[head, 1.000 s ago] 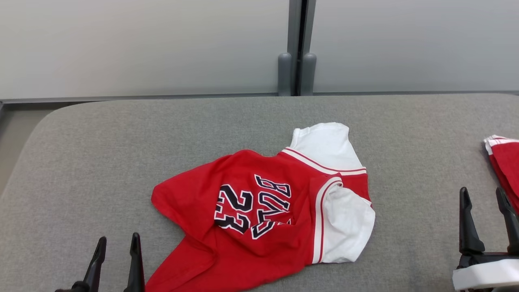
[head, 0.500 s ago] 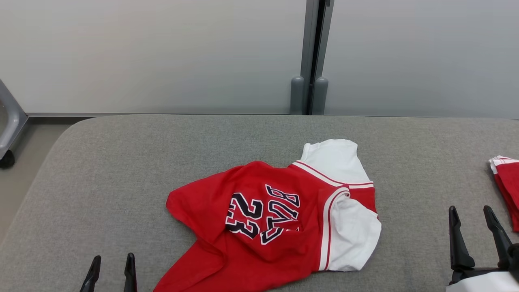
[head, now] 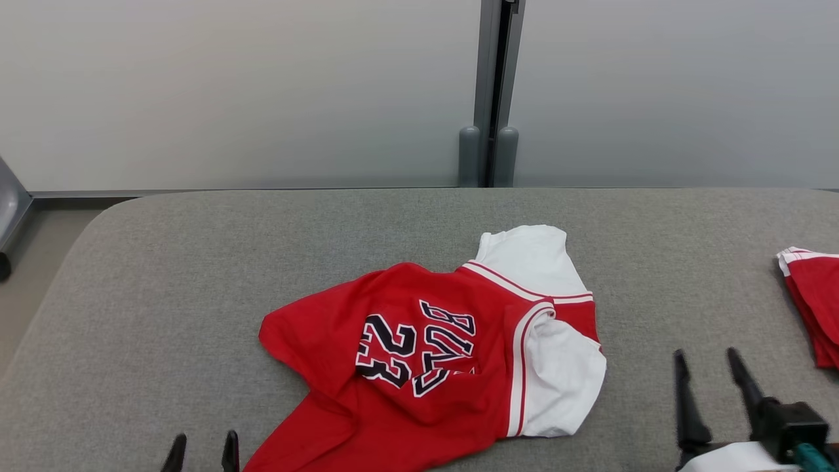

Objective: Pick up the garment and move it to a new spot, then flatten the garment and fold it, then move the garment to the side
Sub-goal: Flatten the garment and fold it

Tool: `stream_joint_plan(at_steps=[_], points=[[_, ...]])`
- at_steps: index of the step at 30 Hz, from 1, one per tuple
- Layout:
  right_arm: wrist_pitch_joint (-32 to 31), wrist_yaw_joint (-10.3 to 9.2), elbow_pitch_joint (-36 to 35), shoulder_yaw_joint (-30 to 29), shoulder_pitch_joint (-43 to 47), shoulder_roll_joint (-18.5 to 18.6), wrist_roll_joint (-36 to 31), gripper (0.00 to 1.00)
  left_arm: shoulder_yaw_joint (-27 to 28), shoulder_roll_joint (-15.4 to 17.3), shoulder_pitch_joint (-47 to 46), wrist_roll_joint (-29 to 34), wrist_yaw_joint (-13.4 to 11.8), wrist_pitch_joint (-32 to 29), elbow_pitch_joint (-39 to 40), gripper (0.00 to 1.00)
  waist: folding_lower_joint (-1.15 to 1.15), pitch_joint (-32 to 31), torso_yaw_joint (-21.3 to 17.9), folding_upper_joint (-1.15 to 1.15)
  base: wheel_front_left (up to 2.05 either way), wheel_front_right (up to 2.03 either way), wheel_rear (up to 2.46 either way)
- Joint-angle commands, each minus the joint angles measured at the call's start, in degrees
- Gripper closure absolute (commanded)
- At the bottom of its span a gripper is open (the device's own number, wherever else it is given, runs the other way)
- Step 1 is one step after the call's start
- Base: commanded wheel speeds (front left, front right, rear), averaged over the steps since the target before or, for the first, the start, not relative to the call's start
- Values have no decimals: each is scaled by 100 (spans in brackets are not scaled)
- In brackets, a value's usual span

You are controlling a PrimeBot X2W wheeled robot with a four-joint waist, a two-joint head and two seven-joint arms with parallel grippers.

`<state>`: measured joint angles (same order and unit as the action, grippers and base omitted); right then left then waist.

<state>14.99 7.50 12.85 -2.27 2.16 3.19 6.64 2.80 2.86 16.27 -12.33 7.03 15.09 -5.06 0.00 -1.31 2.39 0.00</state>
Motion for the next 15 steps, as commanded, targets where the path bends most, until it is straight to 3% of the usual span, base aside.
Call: stream_joint_plan(at_steps=[1, 5, 9, 15], points=[[-16, -2, 155, 146, -38, 69, 42, 0, -45, 12, 115, -18, 22, 6, -131, 0, 0, 6, -7, 0, 0, 0, 0], [-830, -2, 496, 994, -429, 474, 356, 0, -288, 179, 97, -159, 45, -633, -457, 0, 0, 51, 15, 0, 0, 0, 0], [-1941, -2, 438, 1727, -674, 898, 986, 0, -417, 262, 160, -334, 40, -1511, -221, 0, 0, 169, 51, 0, 0, 0, 0], [-3008, -2, 165, 2073, -846, 1353, 1592, 0, -544, 199, 197, -611, -38, -2289, 267, 0, 0, 428, 115, 0, 0, 0, 0]])
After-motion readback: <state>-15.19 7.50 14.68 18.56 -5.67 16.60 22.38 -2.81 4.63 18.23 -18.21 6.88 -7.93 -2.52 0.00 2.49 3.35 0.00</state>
